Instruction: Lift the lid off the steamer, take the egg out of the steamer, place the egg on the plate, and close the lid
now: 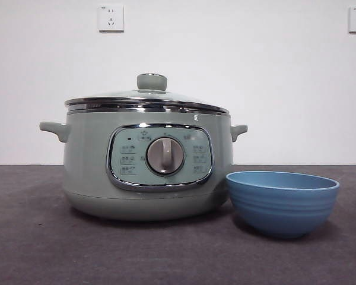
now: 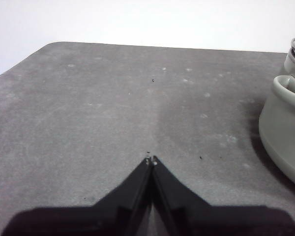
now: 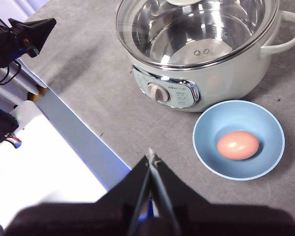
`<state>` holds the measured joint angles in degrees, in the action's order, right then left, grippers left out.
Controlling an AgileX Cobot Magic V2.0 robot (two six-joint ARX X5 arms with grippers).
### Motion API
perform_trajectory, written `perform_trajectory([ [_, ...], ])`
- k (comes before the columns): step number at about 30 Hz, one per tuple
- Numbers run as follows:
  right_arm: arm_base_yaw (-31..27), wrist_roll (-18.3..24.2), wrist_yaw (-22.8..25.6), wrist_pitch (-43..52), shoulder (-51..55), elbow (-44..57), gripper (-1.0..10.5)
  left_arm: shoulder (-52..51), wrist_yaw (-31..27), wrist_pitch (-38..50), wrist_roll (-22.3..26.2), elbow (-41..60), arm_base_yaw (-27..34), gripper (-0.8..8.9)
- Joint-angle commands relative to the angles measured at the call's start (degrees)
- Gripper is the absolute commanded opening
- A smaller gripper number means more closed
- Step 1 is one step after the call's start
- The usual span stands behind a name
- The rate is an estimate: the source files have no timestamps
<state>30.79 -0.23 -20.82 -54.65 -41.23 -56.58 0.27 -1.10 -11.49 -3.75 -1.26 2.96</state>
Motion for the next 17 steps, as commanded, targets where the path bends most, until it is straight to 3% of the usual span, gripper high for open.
perform_trajectory([
  [1, 0.07, -0.33, 0.11, 0.13, 0.04, -0.11, 0.0, -0.13, -0.09, 0.02, -0.72, 0.70, 0.20, -0.03],
  [14, 0.07, -0.33, 0.20, 0.04, 0.11, -0.11, 0.0, -0.13, -0.09, 0.02, -0.72, 0.70, 0.20, -0.03],
  [17, -1.88, 4.20, 1.42, 0.00, 2.91, -0.09, 0.0, -0.13, -0.09, 0.02, -0.72, 0.70, 0.20, -0.03],
])
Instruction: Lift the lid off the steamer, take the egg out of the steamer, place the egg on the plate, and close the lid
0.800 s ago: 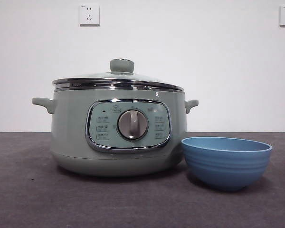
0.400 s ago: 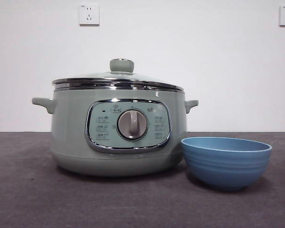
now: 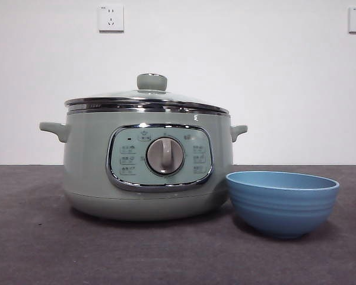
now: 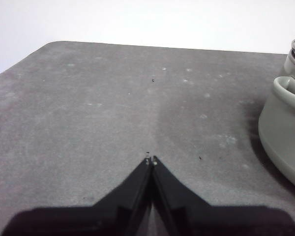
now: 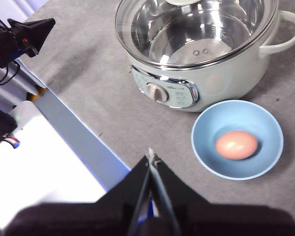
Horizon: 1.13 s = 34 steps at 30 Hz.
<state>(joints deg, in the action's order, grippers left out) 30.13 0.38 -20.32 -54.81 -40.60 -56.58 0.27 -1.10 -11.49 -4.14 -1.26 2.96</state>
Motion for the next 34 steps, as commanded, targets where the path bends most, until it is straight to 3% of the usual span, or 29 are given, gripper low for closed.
perform_trajectory([
  [1, -2.58, 4.63, 1.42, 0.63, 3.67, 0.11, 0.0, -0.13, -0.09, 0.02, -0.33, 0.70, 0.20, -0.03],
  [7, -14.40, 4.79, 0.96, 12.33, 13.99, 6.93, 0.0, -0.13, -0.07, 0.02, -0.33, 0.70, 0.20, -0.03],
  [12, -22.58, 5.55, 1.20, 27.63, 24.04, 21.05, 0.0, -0.13, -0.09, 0.04, -0.33, 0.70, 0.20, -0.03],
  [15, -25.33, 3.93, 1.36, 36.85, 29.20, 31.04, 0.0, -0.13, -0.09, 0.04, -0.33, 0.70, 0.20, -0.03],
  [19, -26.84, 2.08, 6.34, 43.15, 33.94, 41.09, 0.0, -0.13, -0.07, 0.04, -0.33, 0.70, 0.20, -0.03],
  [25, -26.93, -1.05, 12.35, 43.87, 38.07, 49.09, 0.0, -0.13, -0.09, 0.04, -0.33, 0.70, 0.20, -0.03],
  [34, -27.08, -5.07, 12.37, 42.34, 40.52, 53.96, 0.0, -0.13, -0.15, 0.04, -0.33, 0.70, 0.20, -0.03],
])
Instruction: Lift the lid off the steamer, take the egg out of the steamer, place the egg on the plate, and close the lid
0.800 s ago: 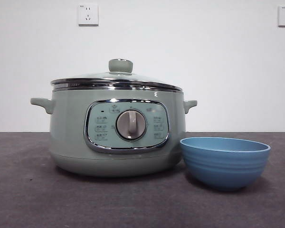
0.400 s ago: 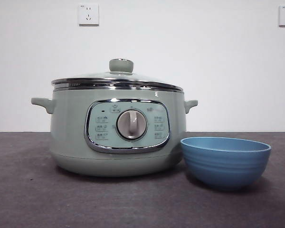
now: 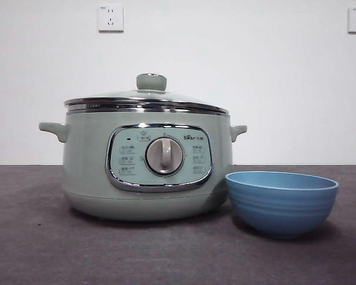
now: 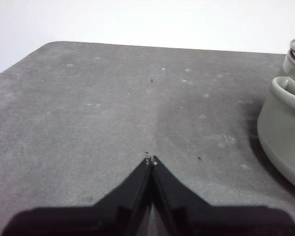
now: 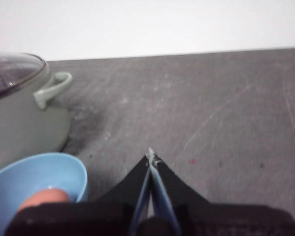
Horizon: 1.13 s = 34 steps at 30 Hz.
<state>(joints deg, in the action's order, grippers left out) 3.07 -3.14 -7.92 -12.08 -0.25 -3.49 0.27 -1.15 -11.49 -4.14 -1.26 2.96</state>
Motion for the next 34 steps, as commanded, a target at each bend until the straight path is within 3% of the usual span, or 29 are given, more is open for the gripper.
perform_trajectory([
  [1, -0.02, -1.57, -0.02, -0.96, 0.17, 1.01, 0.0, -0.13, -0.07, 0.04, -0.33, 0.70, 0.20, -0.03],
  [34, -0.02, -1.53, 0.79, -2.58, 0.15, 1.46, 0.0, -0.13, -0.09, 0.04, -0.33, 0.70, 0.20, -0.03],
])
